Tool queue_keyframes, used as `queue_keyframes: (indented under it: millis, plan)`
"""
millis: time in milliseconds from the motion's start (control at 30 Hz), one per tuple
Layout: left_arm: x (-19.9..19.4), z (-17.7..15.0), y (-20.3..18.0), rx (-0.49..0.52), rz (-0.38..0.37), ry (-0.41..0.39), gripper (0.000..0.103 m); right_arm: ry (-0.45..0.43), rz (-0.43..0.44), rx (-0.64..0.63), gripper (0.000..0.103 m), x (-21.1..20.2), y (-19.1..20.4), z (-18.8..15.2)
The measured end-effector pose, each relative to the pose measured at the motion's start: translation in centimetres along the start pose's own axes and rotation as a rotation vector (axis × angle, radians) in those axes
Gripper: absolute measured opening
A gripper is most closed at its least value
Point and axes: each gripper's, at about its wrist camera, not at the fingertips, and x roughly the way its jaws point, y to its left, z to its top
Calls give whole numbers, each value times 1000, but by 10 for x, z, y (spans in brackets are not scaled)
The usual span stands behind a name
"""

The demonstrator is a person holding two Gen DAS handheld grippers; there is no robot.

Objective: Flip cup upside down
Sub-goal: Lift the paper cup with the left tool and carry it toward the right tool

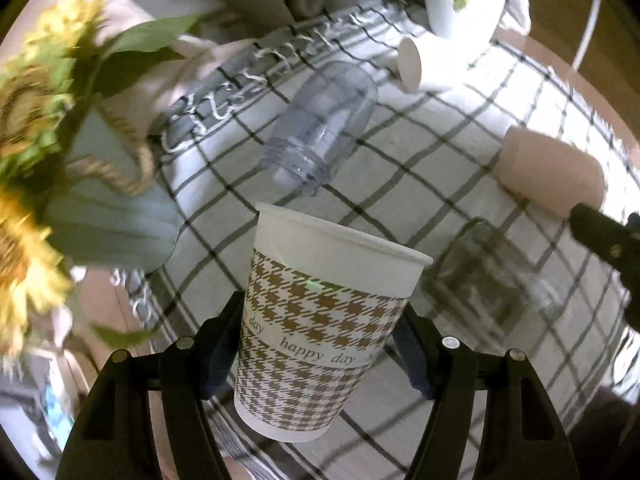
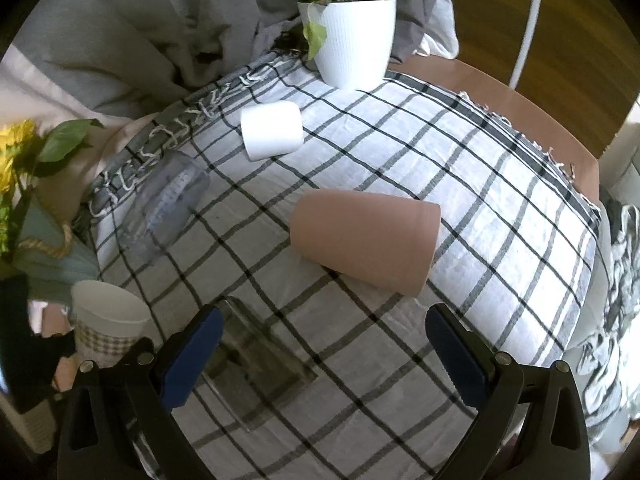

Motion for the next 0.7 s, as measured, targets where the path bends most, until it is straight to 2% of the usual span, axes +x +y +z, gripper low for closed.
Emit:
queue_keyframes:
  millis: [267,533,700]
  plan:
    - [-45,-23,-32,-215,51,-37,69,17,62,-115,102,-9,-20,8]
    - [-70,-43,-82,-419,30,-38,69,79,106,-261,102,-11,-60,17]
    - [-76,-49,-121,-505,6,-22,69,101,84,-322,102,-9,-91,21]
